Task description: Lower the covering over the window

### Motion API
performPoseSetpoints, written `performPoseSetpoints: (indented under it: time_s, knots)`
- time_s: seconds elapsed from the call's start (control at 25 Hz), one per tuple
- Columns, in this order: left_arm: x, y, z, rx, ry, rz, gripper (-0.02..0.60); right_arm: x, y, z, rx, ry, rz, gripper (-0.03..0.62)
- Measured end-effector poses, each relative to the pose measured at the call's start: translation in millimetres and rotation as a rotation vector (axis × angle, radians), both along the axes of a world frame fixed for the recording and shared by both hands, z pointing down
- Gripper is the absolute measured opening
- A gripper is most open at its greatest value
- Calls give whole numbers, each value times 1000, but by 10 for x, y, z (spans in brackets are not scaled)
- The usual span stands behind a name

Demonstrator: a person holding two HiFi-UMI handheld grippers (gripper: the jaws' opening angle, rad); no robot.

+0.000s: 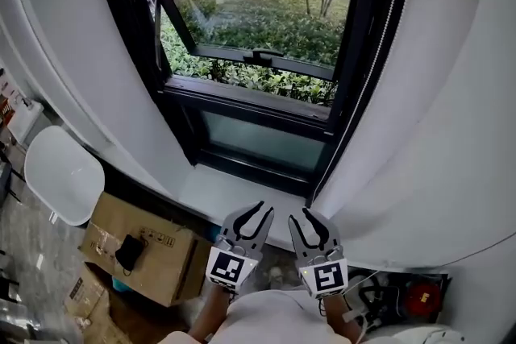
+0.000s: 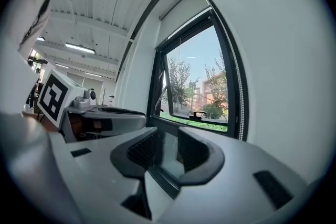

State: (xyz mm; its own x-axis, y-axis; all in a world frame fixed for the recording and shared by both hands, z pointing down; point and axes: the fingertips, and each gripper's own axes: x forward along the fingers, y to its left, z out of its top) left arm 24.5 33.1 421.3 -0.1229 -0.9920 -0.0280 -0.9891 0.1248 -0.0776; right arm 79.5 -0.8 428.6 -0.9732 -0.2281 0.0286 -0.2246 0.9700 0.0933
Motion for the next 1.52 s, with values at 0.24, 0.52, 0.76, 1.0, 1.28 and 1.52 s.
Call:
performPoseSetpoints:
  time_s: [0.24,0.52,0.76,1.0,1.28,1.52]
  knots:
    - [-285,-265,-42,18,-22,-2,87,-296,-280,-27,-26,-27,17,115]
    - [-529,-483,-19,7,-32,39,87,-547,-479,-25,-36,-26,63,115]
    - [-828,-783,50,7,-52,172,87,-854,-708,40,-32,-31,181,115]
    - [-1028,-1166,74,-12,-58,370,87,-1048,-1003,17,-25,-16,372,115]
    - [-907,-1554,72,-12,-58,587,89,-884,-1225,64,-15,5,588,114]
    - [-609,-1865,101,-17,-37,703,92,-640,-1395,91,-20,48,727,115]
